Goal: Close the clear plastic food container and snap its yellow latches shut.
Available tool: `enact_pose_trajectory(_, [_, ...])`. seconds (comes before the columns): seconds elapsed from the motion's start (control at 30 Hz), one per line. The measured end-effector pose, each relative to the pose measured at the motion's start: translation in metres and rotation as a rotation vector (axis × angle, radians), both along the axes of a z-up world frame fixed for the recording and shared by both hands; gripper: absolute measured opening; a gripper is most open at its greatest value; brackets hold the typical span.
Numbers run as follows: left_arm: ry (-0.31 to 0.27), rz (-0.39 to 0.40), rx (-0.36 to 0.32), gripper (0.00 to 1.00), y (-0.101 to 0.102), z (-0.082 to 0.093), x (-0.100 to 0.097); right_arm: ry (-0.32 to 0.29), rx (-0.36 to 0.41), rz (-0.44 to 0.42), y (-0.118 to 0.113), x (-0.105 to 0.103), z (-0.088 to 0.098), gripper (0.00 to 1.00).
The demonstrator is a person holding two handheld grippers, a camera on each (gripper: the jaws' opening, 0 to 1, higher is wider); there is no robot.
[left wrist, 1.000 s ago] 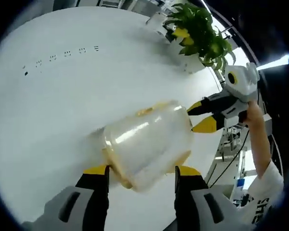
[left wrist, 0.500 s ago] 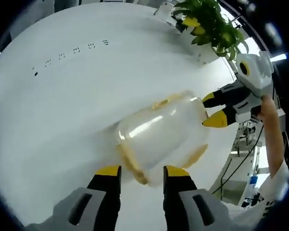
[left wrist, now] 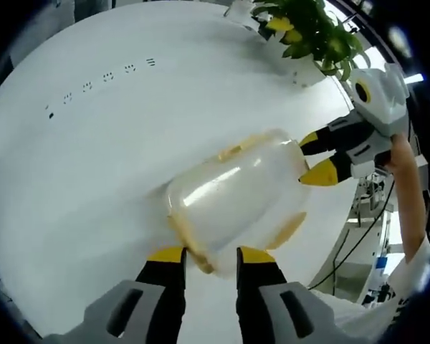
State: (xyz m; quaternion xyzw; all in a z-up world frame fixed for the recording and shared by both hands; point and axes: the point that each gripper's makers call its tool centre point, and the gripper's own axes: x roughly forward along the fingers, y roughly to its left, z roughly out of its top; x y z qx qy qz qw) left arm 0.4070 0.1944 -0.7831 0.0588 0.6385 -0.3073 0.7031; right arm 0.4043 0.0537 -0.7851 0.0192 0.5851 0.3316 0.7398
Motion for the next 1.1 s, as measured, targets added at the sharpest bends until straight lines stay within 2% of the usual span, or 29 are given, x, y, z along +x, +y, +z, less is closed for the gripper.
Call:
enact_pose_trajectory(0.37, [0.021, 0.051, -0.018, 0.18, 0.002, -0.001, -0.001, 0.01, 0.007, 0.0, -0.002, 0.012, -0.002, 0.28])
enact_pose_trajectory(0.43, [0.035, 0.067, -0.039, 0.18, 0.002, -0.002, -0.001, 0.011, 0.016, 0.001, -0.001, 0.01, -0.003, 0.27])
enact_pose_trajectory(0.47, [0.05, 0.086, -0.051, 0.18, 0.002, -0.002, -0.002, 0.049, 0.008, -0.027, -0.003, 0.003, -0.005, 0.27])
enact_pose_trajectory(0.57, [0.042, 0.093, -0.063, 0.18, 0.003, 0.0, -0.003, 0.029, 0.026, -0.015, 0.004, 0.004, -0.007, 0.27])
enact_pose_trajectory(0.8, [0.053, 0.121, -0.061, 0.17, 0.003, 0.001, -0.004, 0.042, -0.001, 0.004, 0.01, 0.0, -0.009, 0.28])
enact_pose_trajectory(1.07, [0.093, 0.132, -0.071, 0.14, 0.002, -0.002, -0.009, 0.031, -0.002, 0.022, 0.012, 0.003, -0.007, 0.28])
enact_pose_trajectory(1.1, [0.157, 0.169, -0.134, 0.14, -0.008, 0.002, -0.016, 0.029, -0.005, 0.023, 0.011, 0.003, -0.006, 0.29])
